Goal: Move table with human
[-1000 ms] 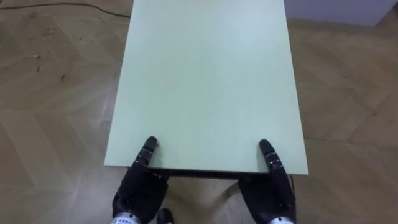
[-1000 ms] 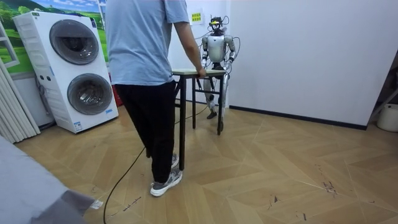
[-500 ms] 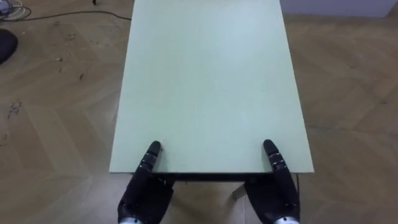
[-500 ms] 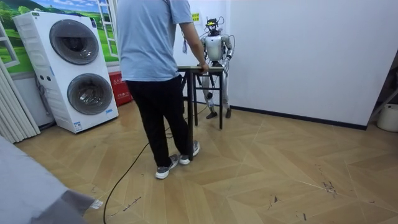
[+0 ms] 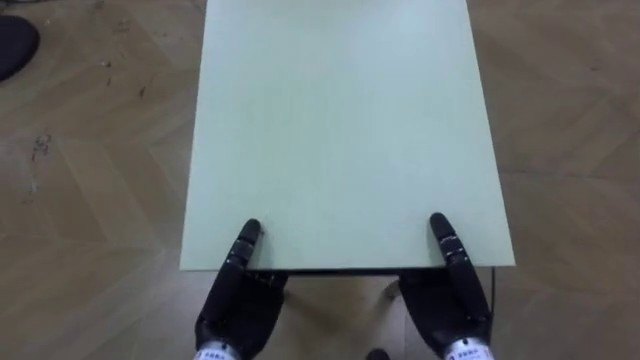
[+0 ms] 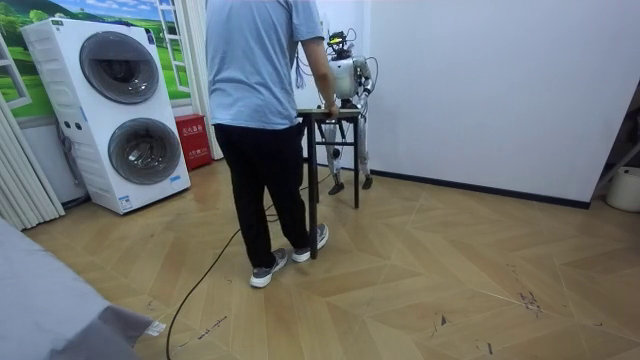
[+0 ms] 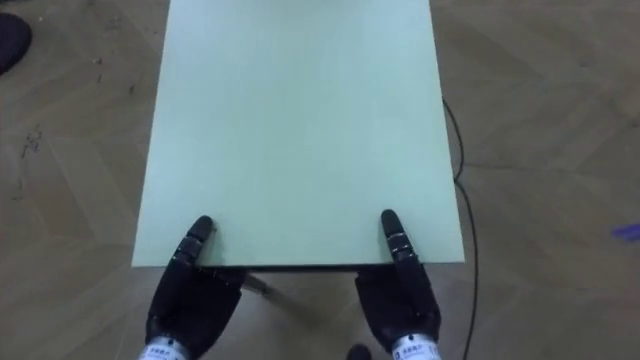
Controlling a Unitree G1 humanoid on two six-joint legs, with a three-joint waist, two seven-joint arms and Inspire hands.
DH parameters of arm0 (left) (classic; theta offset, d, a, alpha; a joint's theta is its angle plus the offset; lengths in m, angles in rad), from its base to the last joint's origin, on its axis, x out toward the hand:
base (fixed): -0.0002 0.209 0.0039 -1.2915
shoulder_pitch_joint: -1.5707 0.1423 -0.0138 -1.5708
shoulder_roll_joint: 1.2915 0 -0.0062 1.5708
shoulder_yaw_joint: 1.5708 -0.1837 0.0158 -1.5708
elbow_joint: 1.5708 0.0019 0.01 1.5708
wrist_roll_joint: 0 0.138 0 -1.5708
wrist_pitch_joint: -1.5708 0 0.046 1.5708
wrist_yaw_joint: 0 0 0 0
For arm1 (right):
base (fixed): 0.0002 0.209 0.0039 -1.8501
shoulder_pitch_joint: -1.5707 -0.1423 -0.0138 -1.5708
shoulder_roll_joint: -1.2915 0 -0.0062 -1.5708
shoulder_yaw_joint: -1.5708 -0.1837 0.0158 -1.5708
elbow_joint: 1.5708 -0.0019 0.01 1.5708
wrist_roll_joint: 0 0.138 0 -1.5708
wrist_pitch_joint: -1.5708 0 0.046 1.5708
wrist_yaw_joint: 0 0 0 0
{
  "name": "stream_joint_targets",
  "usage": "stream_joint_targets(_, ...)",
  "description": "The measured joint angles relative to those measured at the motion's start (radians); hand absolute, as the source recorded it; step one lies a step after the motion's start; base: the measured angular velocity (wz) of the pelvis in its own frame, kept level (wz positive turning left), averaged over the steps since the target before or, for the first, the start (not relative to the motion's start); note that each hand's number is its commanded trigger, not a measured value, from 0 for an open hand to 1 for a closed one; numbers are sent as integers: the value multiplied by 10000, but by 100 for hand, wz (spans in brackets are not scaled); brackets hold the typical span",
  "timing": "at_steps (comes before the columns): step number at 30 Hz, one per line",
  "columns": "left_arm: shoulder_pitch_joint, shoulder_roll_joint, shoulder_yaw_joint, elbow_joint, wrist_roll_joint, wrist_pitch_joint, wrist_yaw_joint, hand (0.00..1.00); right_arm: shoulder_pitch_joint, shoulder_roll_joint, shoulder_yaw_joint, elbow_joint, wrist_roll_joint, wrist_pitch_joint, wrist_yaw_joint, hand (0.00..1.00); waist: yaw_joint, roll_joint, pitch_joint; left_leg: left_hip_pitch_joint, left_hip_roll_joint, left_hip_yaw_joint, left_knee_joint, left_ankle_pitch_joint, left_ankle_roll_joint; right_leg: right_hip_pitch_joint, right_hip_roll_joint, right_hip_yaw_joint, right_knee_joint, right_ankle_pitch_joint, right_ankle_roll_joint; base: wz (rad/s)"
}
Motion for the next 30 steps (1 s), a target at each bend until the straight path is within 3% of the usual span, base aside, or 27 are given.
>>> stream_joint_targets(3, 7, 9, -3, 202, -21, 2, 97, 100, 75, 175, -99, 235, -64, 188, -13, 100, -223, -161, -4, -269, -287, 102, 314, 145, 257, 231, -267, 119, -499, 592, 239, 7)
stream_joint_targets(5, 10, -1, -60, 211, -23, 5, 213, 100, 127, 151, -187, 236, -95, 265, -71, 100, -357, -189, -2, -476, -473, 120, 444, 256, 467, 300, -438, 241, -837, 853, 660, 12)
stream_joint_targets(6, 22, -1, -132, 224, -25, 5, 283, 100, 166, 116, -198, 236, -94, 279, -122, 100, -364, -185, 0, -504, -569, 136, 446, 330, 593, 315, -542, 290, -815, 887, 1192, 18)
stream_joint_targets(7, 20, 17, -202, 224, -35, 25, 383, 100, 270, 96, -254, 236, -32, 288, -144, 100, -451, -169, 9, -505, -577, 222, 490, 389, 647, 306, -697, 433, -385, 706, 1477, 33)
stream_joint_targets(8, 12, 21, -244, 224, -22, 57, 453, 100, 372, 103, -267, 235, 1, 272, -144, 100, -500, -147, 22, -503, -510, 321, 530, 400, 644, 289, -819, 578, 131, 403, 1449, 67)
stream_joint_targets(9, 5, 29, -260, 224, 167, 185, 560, 100, 606, 129, -290, 225, 104, 191, -124, 100, -591, -167, 9, -464, -281, 773, 528, 426, 594, 328, -1027, 790, 1431, -520, 1303, 79)
stream_joint_targets(10, 6, 55, -263, 223, 283, 232, 566, 100, 755, 114, -199, 199, 273, 99, -78, 100, -655, -219, -6, -408, -136, 1163, 438, 518, 444, 557, -1177, 1020, 2229, -1331, 1395, 70)
stream_joint_targets(12, -3, 125, -241, 221, 283, 244, 562, 100, 701, 120, 41, 200, 425, -85, -74, 100, -612, -284, -9, -351, -125, 1415, 481, 585, 257, 876, -1032, 1297, 1920, -1825, 1455, 2)
stream_joint_targets(13, 3, 100, -234, 220, 286, 258, 563, 100, 650, 52, 123, 200, 466, -156, -91, 100, -257, -224, -15, -294, -78, 1607, 464, 594, 183, 958, -833, 1343, 1464, -1693, 1196, -52)
stream_joint_targets(16, 26, 201, -192, 185, 357, 202, 537, 100, 663, 70, 360, 198, 738, -203, -166, 100, 93, -310, -6, -31, 241, 1630, 99, 719, 13, 1488, -354, 1273, 491, -1235, 1015, -27)
stream_joint_targets(19, 142, 294, -190, 184, 330, 75, 537, 100, 680, 71, 608, 212, 781, -370, -254, 100, 139, -393, 17, 95, 460, 1618, 62, 776, -89, 1834, -85, 1200, -78, -1006, 925, -5)
stream_joint_targets(26, 207, 278, -175, 174, 338, 51, 508, 100, 687, 93, 742, 214, 723, -622, -249, 100, 234, -452, 15, -183, 653, 1542, 49, 832, -192, 1868, 134, 1088, -506, -737, 817, 1)
stream_joint_targets(30, 117, 290, -186, 144, 398, 45, 479, 100, 711, 17, 739, 214, 726, -700, -133, 100, -14, -455, 6, -563, 632, 998, 107, 906, -252, 1834, 31, 554, -497, -840, 770, 39)
